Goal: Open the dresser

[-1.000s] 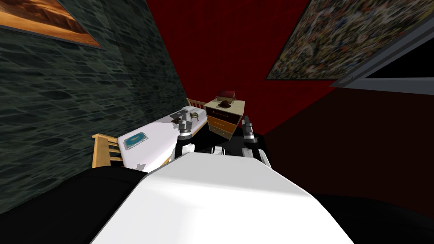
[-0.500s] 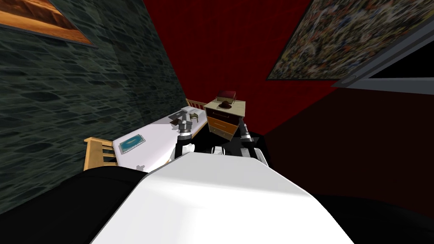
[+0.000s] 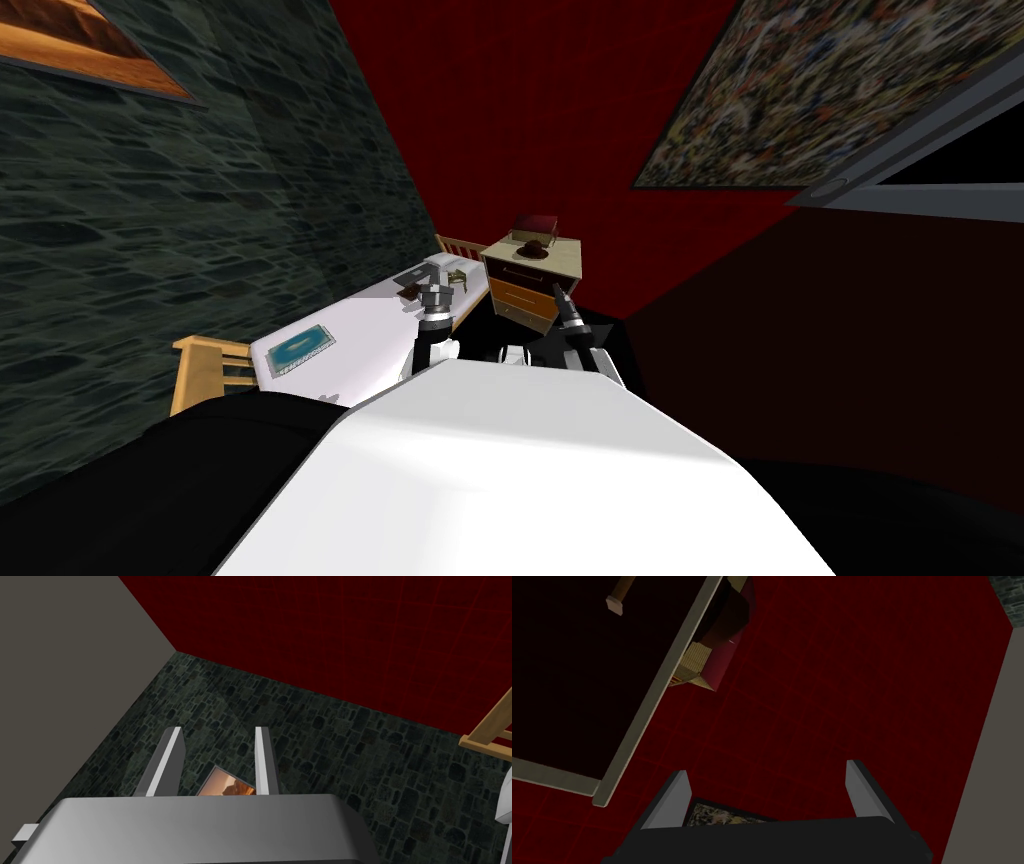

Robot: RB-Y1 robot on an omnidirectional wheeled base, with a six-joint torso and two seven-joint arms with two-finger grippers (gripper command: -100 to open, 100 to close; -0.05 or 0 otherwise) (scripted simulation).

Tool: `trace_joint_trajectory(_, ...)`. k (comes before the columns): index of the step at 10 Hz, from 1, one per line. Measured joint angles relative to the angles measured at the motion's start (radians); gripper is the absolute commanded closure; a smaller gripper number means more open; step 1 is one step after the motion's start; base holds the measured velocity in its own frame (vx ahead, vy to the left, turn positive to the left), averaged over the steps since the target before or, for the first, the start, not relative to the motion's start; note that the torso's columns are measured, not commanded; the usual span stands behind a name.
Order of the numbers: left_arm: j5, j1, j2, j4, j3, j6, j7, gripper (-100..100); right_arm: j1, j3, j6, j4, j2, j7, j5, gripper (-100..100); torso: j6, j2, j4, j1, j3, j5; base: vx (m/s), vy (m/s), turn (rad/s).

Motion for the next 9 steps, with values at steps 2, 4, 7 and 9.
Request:
trace_joint_trajectory(2, 0.000, 0.000, 0.000, 0.000, 0.000, 0.000, 0.000, 0, -0.012, 0.018, 0.046, 0.022, -0.002, 0.016, 0.061, -100, 0.000, 0.002, 0.000, -0.001, 0.001, 0.000, 0.062, 0.064, -0.043)
trace_joint_trajectory(4, 0.000, 0.000, 0.000, 0.000, 0.000, 0.000, 0.000, 0, -0.017, 0.033, 0.078, 0.048, -0.003, 0.034, 0.122, -100, 0.000, 0.001, 0.000, 0.000, 0.000, 0.000, 0.077, 0.075, -0.043)
trace_joint_trajectory(7, 0.000, 0.000, 0.000, 0.000, 0.000, 0.000, 0.000, 0, -0.016, 0.051, 0.118, 0.065, -0.007, 0.051, 0.203, -100, 0.000, 0.001, 0.000, -0.001, 0.001, -0.001, 0.046, 0.037, -0.031)
trace_joint_trajectory(9, 0.000, 0.000, 0.000, 0.000, 0.000, 0.000, 0.000, 0, -0.017, 0.070, 0.154, 0.077, -0.013, 0.067, 0.265, -100, 0.000, 0.000, 0.000, 0.001, 0.000, 0.000, 0.074, 0.060, -0.046)
